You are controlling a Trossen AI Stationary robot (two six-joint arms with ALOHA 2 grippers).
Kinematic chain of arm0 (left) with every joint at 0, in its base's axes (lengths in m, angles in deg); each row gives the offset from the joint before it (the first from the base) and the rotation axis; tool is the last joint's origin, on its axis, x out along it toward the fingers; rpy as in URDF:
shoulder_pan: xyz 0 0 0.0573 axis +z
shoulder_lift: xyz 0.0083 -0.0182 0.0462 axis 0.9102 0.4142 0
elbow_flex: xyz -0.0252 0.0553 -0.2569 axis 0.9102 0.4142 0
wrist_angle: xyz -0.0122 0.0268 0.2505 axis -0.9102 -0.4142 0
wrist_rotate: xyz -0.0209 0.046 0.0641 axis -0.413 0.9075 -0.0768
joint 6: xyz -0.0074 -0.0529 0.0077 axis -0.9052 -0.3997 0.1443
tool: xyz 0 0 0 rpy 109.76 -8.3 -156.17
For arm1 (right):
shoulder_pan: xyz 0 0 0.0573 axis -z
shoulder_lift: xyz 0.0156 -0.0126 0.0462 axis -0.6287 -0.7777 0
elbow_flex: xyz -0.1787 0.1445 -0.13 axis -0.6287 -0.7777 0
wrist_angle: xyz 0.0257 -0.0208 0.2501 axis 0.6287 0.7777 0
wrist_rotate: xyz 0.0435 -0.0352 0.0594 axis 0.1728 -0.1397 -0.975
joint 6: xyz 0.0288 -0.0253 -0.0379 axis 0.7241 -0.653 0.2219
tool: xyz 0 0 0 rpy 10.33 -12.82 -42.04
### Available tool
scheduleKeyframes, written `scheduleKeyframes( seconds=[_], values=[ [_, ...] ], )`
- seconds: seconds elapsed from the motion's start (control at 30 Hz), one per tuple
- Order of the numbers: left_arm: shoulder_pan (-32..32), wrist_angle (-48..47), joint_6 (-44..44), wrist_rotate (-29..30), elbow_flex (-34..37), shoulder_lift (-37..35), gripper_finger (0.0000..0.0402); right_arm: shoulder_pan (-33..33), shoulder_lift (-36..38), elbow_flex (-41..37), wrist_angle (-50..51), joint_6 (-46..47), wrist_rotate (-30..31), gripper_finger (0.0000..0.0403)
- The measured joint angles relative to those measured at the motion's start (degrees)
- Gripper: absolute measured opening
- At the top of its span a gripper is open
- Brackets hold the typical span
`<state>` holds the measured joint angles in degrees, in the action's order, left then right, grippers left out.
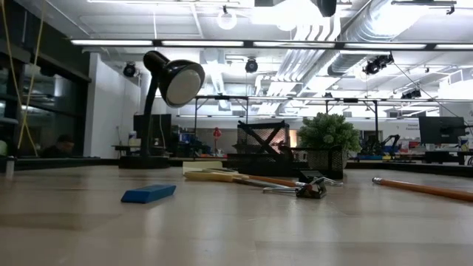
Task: Pick and place office supplies into organizer
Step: Put the pink pencil into the desk organizer
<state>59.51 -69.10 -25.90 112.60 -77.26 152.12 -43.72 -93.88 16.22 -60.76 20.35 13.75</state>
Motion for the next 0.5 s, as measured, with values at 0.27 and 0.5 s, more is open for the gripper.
scheduleKeyframes(
  seconds=[0.27, 0.5],
  values=[
    [0.02, 9.95, 5.37, -2.86, -4.24, -0.04, 0.0000, 1.04, -0.17, 0.00, -16.05, -9.10, -1.57, 0.0110],
    [0.02, 12.94, 5.85, -4.41, -4.22, 0.17, 0.0000, 1.04, -0.17, 0.04, -24.15, -18.91, -2.21, 0.0176]
  ],
)
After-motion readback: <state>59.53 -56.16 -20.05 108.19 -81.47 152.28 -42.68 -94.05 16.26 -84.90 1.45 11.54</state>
